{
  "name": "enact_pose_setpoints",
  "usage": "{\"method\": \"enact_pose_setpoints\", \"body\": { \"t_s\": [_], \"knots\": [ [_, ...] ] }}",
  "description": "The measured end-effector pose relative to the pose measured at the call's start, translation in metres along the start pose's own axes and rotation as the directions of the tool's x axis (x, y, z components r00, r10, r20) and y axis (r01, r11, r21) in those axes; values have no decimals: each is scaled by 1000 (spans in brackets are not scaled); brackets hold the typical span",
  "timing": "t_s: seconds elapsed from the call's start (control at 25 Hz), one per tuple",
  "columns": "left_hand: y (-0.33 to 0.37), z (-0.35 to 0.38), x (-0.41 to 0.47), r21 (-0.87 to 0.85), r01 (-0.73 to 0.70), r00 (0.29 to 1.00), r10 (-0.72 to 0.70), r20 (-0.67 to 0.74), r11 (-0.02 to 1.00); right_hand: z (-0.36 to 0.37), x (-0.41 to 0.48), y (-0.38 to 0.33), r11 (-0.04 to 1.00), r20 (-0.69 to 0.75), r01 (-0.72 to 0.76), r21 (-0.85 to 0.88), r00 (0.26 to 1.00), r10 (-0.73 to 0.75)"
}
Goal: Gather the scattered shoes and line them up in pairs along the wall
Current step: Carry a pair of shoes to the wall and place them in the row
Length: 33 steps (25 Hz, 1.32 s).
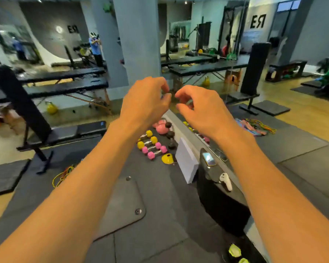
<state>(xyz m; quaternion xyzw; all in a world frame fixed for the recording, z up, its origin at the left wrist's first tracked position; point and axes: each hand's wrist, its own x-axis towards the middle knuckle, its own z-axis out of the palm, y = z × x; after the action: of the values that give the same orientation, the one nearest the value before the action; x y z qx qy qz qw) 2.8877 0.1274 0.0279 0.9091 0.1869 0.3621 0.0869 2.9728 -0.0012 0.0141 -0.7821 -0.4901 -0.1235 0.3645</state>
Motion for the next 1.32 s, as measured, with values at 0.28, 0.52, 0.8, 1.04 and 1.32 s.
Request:
{"method": "enact_pose_setpoints", "body": {
  "t_s": [0.28,0.52,0.8,1.04,1.32],
  "knots": [
    [-89,-203,-62,311,178,960,-95,-265,934,51,41,-200,908,-17,349,232,935,-355],
    [-172,-361,-175,450,388,890,-200,-409,804,127,11,-391,758,-5,495,424,839,-544],
    [-254,-501,-324,473,633,753,-347,-559,613,224,-48,-590,561,42,550,619,690,-723],
    [-317,-614,-447,460,804,589,-390,-708,378,302,-111,-765,302,-19,573,762,486,-874],
    [-390,-734,-556,261,947,318,-416,-852,190,373,-164,-961,31,-98,428,903,275,-956]
  ]
}}
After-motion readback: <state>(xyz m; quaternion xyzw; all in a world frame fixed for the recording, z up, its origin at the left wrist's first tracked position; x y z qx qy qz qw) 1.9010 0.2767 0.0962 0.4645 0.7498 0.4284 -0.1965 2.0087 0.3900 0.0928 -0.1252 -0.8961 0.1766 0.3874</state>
